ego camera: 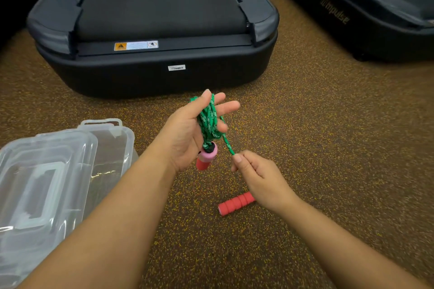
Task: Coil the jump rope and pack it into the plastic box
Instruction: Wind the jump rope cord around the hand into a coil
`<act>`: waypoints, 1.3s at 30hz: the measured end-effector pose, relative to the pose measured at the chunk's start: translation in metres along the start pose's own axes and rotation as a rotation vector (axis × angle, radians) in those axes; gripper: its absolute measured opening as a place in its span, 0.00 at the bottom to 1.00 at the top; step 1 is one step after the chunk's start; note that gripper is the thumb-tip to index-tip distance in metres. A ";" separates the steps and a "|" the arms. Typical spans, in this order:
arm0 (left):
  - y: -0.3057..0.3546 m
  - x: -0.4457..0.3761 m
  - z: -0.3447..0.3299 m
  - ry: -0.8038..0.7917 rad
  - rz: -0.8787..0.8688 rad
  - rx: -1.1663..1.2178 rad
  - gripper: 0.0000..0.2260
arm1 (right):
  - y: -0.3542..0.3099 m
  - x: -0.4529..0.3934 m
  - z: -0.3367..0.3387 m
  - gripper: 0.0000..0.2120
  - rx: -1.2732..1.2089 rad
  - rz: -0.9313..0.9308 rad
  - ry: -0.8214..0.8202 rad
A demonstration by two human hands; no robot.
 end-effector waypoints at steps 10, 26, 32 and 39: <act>-0.019 -0.001 0.004 0.050 0.115 -0.343 0.35 | -0.050 0.006 0.024 0.16 -0.129 0.090 0.070; -0.039 0.016 -0.016 -0.313 0.310 -0.631 0.38 | -0.049 -0.017 0.078 0.11 -0.363 0.042 0.238; -0.041 0.017 -0.024 -0.379 0.295 -0.558 0.16 | -0.032 -0.025 0.065 0.12 -0.348 -0.030 0.232; -0.033 0.014 -0.022 -0.337 0.212 -0.355 0.12 | -0.011 -0.028 0.040 0.18 -0.281 -0.079 0.172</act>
Point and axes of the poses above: each hand's wrist, its own x-axis away from the middle knuckle, its own z-axis out of the back of the hand, y = z × x, the point moved 9 cm from there along -x, towards the middle knuckle, and after that the axes turned 15 degrees about x, right-handed, at the moved point
